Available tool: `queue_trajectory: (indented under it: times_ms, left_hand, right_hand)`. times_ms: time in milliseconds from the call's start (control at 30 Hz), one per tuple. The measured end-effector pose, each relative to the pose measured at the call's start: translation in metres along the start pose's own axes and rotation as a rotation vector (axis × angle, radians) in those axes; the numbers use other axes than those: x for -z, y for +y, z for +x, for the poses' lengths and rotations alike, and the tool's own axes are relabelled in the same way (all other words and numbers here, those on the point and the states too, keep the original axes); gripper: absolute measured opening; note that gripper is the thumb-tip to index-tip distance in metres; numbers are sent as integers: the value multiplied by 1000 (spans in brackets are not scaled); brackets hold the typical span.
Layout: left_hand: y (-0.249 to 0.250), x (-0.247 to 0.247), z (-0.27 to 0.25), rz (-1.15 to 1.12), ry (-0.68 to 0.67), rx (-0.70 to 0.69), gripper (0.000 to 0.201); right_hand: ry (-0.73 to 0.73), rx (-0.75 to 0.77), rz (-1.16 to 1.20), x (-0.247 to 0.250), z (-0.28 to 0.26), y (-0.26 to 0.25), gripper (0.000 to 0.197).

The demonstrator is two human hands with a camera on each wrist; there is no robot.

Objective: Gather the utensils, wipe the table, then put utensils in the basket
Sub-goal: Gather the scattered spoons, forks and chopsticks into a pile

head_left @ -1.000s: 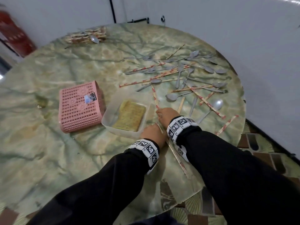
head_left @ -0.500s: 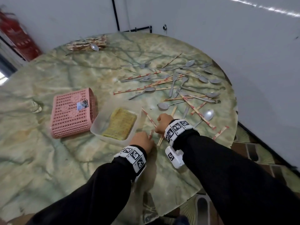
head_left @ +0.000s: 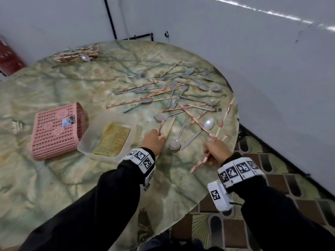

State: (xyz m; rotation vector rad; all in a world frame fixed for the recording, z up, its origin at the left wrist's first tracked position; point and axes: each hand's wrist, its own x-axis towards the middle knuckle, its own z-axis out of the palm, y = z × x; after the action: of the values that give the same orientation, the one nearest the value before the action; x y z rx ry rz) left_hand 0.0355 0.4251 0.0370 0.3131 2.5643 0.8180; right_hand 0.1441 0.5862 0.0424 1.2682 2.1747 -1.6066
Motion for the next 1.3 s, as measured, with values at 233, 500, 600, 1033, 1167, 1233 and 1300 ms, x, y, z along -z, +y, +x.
queue_trajectory:
  times_ms: [233, 500, 600, 1033, 1167, 1233, 1300]
  left_hand:
    - [10, -12, 18, 188, -66, 53, 37]
    - [7, -13, 30, 293, -87, 2, 28]
    - [5, -11, 31, 332, -90, -19, 27]
    - [2, 11, 38, 82, -2, 4, 38]
    - [7, -2, 36, 84, -113, 35, 59]
    - [8, -10, 33, 168, -187, 68, 66]
    - [7, -17, 33, 186, -212, 93, 60]
  right_hand:
    - [22, -94, -205, -3, -9, 31, 42]
    - [199, -46, -445, -7, 4, 16, 57]
    - [253, -97, -509, -12, 11, 10, 38]
    - [331, -66, 57, 13, 27, 8, 38]
    - [232, 266, -205, 7, 42, -12, 12]
    - [109, 332, -471, 3, 46, -19, 14]
    - [18, 340, -663, 3, 50, -21, 19]
